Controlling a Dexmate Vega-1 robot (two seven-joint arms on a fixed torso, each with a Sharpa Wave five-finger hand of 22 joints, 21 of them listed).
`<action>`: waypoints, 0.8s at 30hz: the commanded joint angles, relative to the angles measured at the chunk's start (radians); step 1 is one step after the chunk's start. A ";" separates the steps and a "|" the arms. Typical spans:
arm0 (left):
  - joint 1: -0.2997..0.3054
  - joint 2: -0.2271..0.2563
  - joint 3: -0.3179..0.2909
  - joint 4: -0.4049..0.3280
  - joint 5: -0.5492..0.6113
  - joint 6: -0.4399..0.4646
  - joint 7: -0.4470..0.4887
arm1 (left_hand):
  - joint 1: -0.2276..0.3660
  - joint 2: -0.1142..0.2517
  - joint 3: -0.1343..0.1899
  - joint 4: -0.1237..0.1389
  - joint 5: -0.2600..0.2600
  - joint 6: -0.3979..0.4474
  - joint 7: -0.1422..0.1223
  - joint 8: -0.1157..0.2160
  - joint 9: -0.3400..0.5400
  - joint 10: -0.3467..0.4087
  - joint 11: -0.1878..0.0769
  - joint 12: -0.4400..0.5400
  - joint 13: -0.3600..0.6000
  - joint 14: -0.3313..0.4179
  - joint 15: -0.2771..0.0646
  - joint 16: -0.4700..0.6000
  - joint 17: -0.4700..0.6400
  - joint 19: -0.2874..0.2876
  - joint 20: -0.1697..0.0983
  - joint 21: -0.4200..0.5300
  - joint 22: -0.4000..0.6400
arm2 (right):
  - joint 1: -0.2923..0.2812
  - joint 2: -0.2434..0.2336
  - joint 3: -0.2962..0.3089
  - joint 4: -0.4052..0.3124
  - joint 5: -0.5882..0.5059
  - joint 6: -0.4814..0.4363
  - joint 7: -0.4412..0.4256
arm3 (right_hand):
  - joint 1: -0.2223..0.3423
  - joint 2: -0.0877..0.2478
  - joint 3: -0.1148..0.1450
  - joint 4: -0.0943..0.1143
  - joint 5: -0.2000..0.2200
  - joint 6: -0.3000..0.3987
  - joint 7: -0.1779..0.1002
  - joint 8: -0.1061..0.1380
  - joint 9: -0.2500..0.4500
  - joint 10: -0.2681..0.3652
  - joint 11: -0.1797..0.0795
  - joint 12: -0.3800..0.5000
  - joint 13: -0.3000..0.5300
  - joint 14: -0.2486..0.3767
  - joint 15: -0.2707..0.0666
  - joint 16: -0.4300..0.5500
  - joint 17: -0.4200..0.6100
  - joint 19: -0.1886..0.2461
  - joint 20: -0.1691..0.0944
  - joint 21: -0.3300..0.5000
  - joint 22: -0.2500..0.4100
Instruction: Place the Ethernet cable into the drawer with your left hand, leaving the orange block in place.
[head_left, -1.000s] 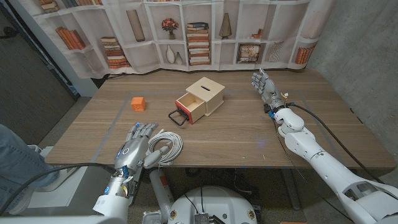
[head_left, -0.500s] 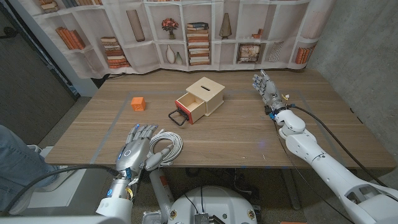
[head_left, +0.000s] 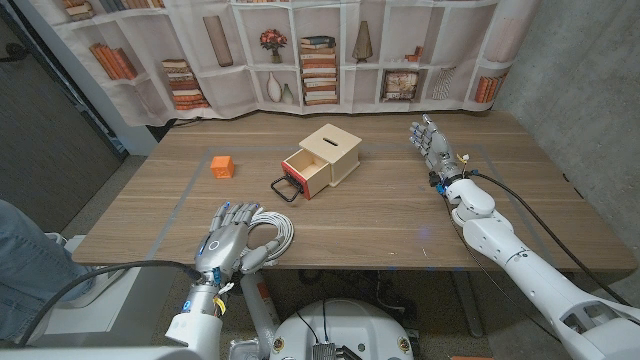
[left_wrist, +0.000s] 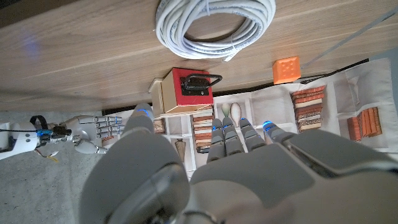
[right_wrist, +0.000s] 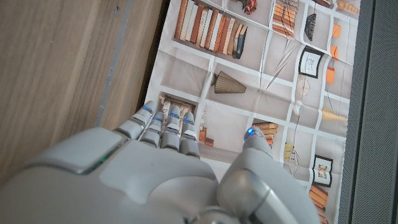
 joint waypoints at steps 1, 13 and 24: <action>-0.084 0.036 0.101 0.001 0.047 0.106 -0.060 | 0.001 -0.012 -0.009 -0.001 0.004 -0.006 0.001 -0.002 0.002 -0.005 0.000 0.000 0.003 -0.013 0.003 0.000 0.002 -0.018 0.003 0.000 0.001 | 0.000 0.000 0.008 0.013 0.012 0.004 0.004 | 0.011 0.005 -0.002 -0.002 -0.003 0.005 0.000 -0.005 0.002 0.002 -0.002 -0.001 0.003 0.011 -0.001 -0.002 0.005 0.007 -0.027 -0.003 0.002; -0.118 0.075 0.131 -0.041 0.053 0.207 -0.161 | 0.006 -0.040 -0.036 -0.010 0.015 0.070 -0.011 0.025 0.002 0.060 -0.020 0.022 0.004 0.022 -0.017 0.014 0.002 -0.009 -0.015 0.005 0.002 | 0.016 0.018 0.005 0.040 0.013 0.015 0.008 | 0.011 0.005 -0.003 -0.002 -0.003 0.006 -0.001 -0.005 0.002 0.003 0.000 -0.001 0.003 0.012 0.001 -0.002 0.005 0.007 -0.027 -0.003 0.002; -0.147 0.093 0.167 -0.042 0.057 0.253 -0.188 | 0.009 -0.042 -0.045 -0.011 0.021 0.112 -0.021 0.036 0.002 0.081 -0.027 0.026 0.003 0.035 -0.025 0.015 0.002 0.003 -0.017 0.009 0.002 | 0.013 0.019 0.007 0.044 0.014 0.016 0.006 | 0.011 0.006 -0.004 -0.002 -0.003 0.007 -0.001 -0.004 0.002 0.005 0.000 0.000 0.003 0.013 0.001 -0.002 0.005 0.008 -0.028 -0.004 0.002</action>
